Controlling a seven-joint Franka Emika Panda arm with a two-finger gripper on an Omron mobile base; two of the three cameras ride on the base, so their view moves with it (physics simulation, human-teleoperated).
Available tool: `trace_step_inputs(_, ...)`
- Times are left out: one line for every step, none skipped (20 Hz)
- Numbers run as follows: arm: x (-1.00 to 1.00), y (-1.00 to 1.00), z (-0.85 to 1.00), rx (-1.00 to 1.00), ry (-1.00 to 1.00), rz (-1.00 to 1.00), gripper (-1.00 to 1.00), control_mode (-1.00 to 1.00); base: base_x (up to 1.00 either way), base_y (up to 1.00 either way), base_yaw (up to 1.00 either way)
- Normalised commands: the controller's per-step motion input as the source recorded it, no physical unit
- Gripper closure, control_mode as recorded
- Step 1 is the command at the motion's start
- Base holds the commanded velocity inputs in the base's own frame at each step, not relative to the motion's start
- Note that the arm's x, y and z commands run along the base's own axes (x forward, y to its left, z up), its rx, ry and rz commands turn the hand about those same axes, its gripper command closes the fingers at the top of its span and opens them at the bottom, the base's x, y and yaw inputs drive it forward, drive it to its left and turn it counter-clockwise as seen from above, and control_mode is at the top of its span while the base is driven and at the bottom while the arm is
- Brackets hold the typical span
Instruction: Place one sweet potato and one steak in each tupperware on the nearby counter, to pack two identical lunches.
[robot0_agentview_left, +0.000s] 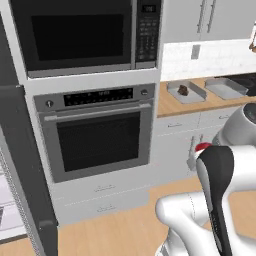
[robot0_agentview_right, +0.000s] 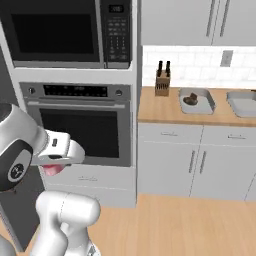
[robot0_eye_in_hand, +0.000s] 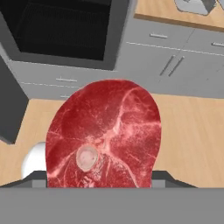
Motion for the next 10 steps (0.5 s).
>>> trace_step_inputs(0.00,0.00,0.00,0.00,0.00,0.00,1.00,1.00,0.54,-1.00,-0.06)
trace_step_inputs(0.00,0.00,0.00,0.00,0.00,0.00,1.00,1.00,0.58,-1.00,-0.05)
trace_step_inputs(0.00,0.00,0.00,0.00,0.00,0.00,1.00,1.00,0.66,-1.00,-0.05)
trace_step_inputs(0.00,0.00,0.00,0.00,0.00,0.00,1.00,1.00,0.72,-1.00,-0.03)
trace_step_inputs(0.00,0.00,0.00,0.00,0.00,0.00,1.00,1.00,0.76,-1.00,-0.02)
trace_step_inputs(0.00,0.00,0.00,0.00,0.00,0.00,1.00,1.00,0.74,-1.00,-0.01)
trace_step_inputs(0.00,0.00,0.00,0.00,0.00,0.00,1.00,1.00,0.76,-1.00,-0.01)
trace_step_inputs(0.00,0.00,0.00,0.00,0.00,0.00,1.00,1.00,0.77,-1.00,-0.01)
trace_step_inputs(0.00,0.00,0.00,0.00,0.00,0.00,1.00,1.00,0.79,-1.00,-0.01)
trace_step_inputs(0.00,0.00,0.00,0.00,0.00,0.00,1.00,1.00,0.82,-1.00,0.00)
